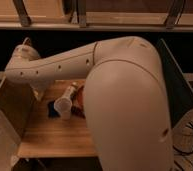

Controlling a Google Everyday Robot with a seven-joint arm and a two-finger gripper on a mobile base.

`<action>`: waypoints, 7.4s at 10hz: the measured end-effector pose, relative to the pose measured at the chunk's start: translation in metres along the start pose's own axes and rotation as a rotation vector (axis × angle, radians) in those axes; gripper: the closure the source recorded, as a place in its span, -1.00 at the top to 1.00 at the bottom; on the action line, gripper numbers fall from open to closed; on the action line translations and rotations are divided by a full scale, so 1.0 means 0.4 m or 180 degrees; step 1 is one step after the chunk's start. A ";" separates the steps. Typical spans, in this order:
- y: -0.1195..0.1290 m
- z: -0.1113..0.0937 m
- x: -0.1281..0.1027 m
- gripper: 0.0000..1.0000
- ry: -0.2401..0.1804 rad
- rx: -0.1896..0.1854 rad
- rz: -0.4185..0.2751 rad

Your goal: Place the pepper in the ceramic bowl

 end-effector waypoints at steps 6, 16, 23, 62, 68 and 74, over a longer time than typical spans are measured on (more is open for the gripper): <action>-0.195 -0.032 0.133 0.60 0.0398 0.0013 0.0136; -0.129 -0.015 0.222 0.60 0.0883 -0.0313 -0.0969; -0.206 0.130 0.503 0.60 0.0656 -0.1217 -0.0413; -0.038 0.397 0.420 0.60 0.0790 -0.1395 -0.2467; -0.048 0.463 0.436 0.60 0.0947 -0.1638 -0.2768; -0.043 0.520 0.407 0.60 0.0994 -0.1768 -0.2869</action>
